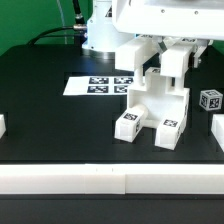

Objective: Assemble chair

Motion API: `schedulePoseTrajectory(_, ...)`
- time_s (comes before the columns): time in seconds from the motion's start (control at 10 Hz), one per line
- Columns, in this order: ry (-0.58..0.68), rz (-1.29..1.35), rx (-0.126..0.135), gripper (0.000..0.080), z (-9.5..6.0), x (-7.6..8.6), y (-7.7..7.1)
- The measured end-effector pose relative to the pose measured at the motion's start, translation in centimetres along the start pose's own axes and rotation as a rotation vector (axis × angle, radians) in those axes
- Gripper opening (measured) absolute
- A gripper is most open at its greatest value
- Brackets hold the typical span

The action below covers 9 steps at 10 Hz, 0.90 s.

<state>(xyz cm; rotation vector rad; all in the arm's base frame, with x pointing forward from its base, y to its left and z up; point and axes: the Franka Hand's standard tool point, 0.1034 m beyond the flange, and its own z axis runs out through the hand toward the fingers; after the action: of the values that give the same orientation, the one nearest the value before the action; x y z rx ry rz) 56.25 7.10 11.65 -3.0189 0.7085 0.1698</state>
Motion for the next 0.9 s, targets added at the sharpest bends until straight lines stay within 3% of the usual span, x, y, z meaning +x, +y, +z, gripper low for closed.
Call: schedulePoseTrajectory(0.9, 0.010, -0.019, -0.008, 0.0288, 1.6, 0.4, 0.3)
